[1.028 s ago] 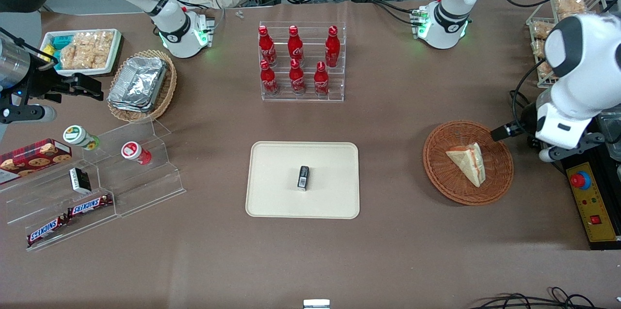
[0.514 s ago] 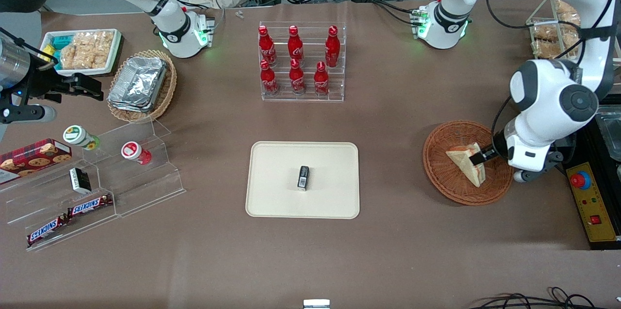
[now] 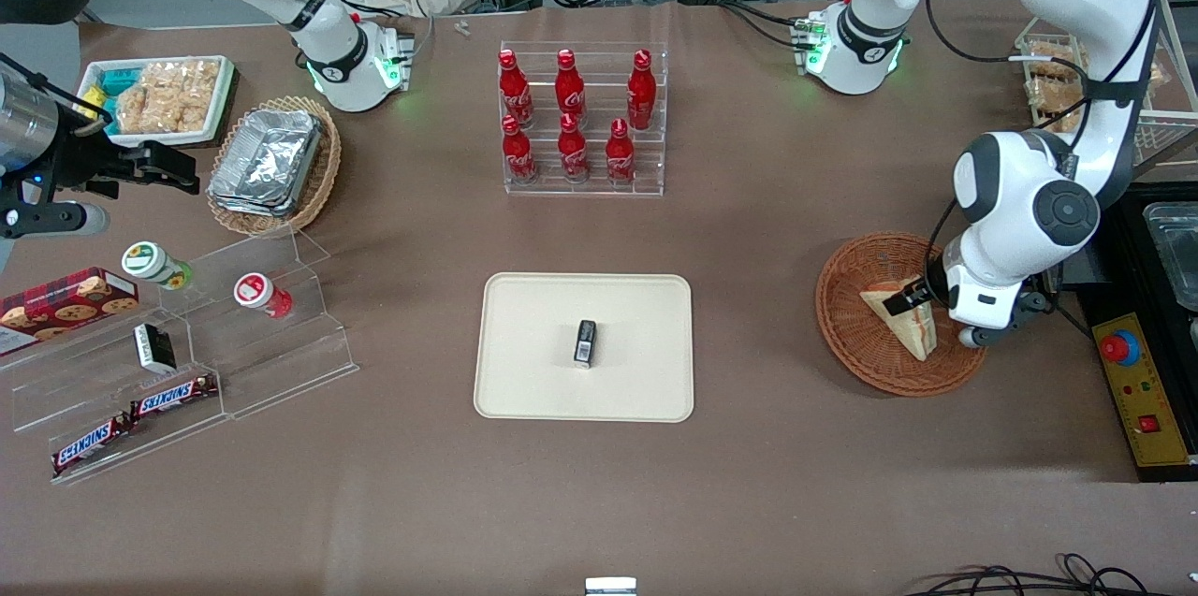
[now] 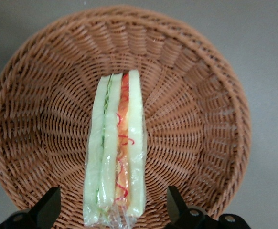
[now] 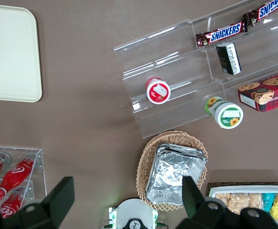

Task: Place sandwich from basket to tray
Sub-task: 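Lower the left gripper and close it on the sandwich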

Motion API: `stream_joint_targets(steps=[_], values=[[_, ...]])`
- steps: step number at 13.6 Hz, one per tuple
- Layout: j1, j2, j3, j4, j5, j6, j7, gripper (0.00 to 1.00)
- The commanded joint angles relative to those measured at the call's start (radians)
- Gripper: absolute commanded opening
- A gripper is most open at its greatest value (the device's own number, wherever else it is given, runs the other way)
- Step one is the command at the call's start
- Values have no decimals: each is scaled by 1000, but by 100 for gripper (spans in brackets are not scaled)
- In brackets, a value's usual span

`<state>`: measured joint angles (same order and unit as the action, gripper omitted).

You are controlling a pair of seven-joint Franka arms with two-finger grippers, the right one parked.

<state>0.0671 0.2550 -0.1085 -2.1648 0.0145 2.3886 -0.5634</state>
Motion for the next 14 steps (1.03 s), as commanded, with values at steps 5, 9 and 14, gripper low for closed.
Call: stream_joint_targets(steps=[5,9,14], values=[[0,73,-5,3,42,52,-56,65],[-3,70,-7,22,45,50,-89,0],[-7,4,-7,75,45,-78,-78,0]])
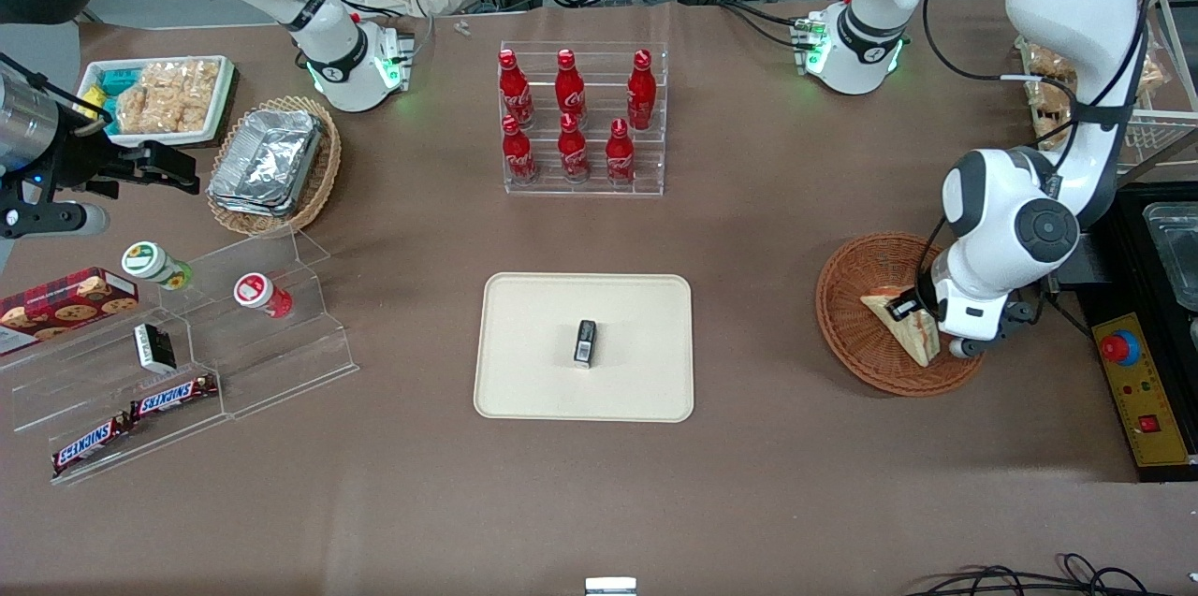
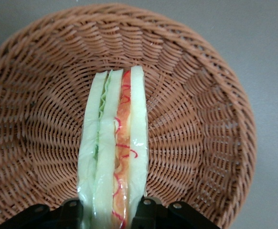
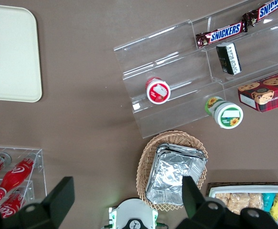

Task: Place sandwich from basket to tray
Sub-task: 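Lower the left gripper and close it on the sandwich, then lift the sandwich and carry it with the left gripper to the cream tray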

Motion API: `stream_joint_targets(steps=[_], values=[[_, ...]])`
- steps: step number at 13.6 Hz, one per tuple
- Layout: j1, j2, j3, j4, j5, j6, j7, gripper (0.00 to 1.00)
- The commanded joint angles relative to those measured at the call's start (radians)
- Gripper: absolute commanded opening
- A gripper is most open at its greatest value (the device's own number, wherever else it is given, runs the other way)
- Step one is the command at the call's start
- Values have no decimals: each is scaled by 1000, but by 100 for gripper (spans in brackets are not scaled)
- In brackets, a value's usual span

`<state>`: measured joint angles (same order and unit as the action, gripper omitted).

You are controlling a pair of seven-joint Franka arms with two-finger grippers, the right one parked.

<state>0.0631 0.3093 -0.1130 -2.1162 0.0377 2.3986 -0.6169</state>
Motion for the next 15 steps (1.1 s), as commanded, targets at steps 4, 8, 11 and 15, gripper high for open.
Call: stream_joint_targets(steps=[4,8,11,15], values=[[-3,-76,-28,262,22,-465,-18,0],[-3,-75,-88,514,5,-767,-21,0],[-3,-65,-200,648,-2,-845,-38,0],[-3,22,-370,749,7,-822,-18,0]])
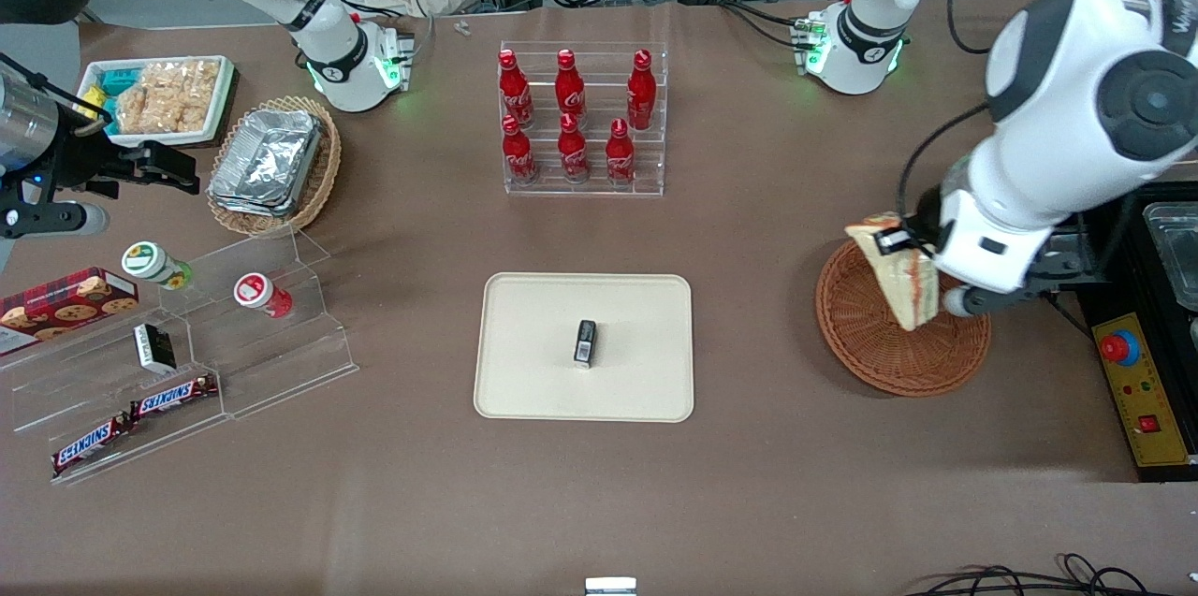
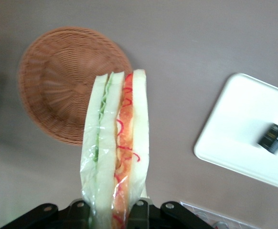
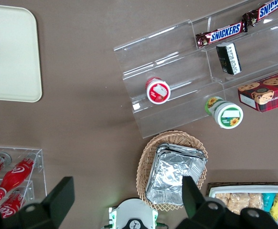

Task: Place sandwich from basket to tray
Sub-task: 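Lift the sandwich and carry it with the left gripper to the cream tray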

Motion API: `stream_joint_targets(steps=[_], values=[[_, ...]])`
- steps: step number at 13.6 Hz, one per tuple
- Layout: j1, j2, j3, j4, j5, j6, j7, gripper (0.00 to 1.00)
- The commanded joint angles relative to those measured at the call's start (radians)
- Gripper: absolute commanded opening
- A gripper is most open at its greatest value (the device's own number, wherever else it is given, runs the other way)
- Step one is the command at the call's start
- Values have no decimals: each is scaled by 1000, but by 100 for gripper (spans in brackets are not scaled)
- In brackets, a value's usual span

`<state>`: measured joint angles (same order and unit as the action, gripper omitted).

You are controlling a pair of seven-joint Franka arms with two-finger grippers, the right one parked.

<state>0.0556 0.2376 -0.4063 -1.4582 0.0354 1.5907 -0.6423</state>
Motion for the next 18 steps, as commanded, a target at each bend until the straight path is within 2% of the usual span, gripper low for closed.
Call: stream_joint_targets(steps=[1,2,4,6,10,14,16,18], values=[[3,148,-121,120,12,23,16,0],[-16,187,-147,133,30,58,18,0],[-97,255,-149,128,107,127,6,0],[-151,337,-148,133,149,213,-7,0],[-207,486,-146,133,217,449,-85,0],[-252,618,-143,173,277,552,-91,0],[-301,707,-111,248,333,555,-124,0],[-358,732,-50,266,348,574,-143,0]])
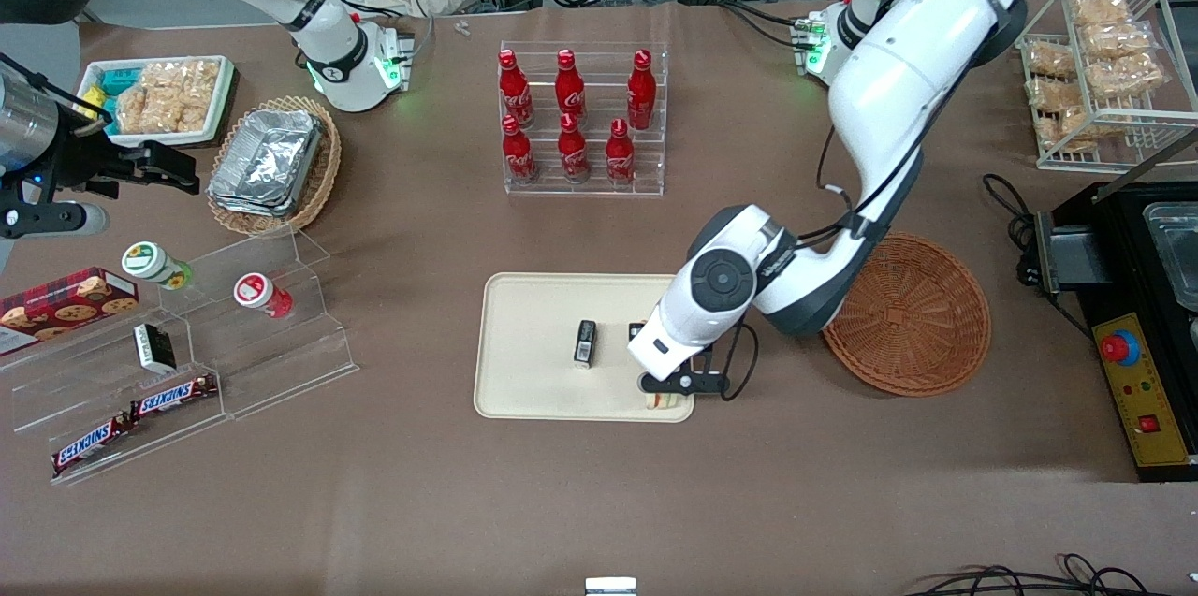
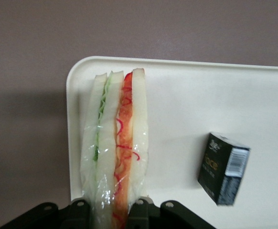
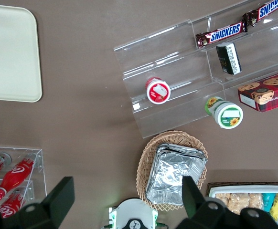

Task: Place sandwich from basket to tray
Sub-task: 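Lift the sandwich and carry it with the left gripper to the cream tray, then lower the sandwich onto the tray beside the black box and open the left gripper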

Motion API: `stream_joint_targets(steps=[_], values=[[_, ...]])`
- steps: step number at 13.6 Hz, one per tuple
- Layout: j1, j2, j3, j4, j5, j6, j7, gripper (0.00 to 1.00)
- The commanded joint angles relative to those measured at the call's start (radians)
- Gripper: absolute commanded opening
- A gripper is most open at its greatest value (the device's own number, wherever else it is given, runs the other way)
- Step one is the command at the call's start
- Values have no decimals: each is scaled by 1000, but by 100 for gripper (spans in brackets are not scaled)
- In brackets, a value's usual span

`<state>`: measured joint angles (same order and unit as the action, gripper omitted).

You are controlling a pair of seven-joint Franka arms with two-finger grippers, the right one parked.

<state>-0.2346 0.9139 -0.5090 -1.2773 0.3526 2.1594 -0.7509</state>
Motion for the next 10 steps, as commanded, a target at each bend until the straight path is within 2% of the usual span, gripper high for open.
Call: stream_joint_targets(steps=[1,2,3,4,5,6,10], values=[[-77,62,67,85,31,29,-38,1],[-78,71,69,85,31,42,-38,7],[-78,75,69,85,31,48,-41,20],[-77,75,69,85,29,49,-44,45],[-75,72,69,85,31,49,-35,79],[-77,71,70,85,34,49,-36,99],[-71,28,69,85,31,39,-45,100]])
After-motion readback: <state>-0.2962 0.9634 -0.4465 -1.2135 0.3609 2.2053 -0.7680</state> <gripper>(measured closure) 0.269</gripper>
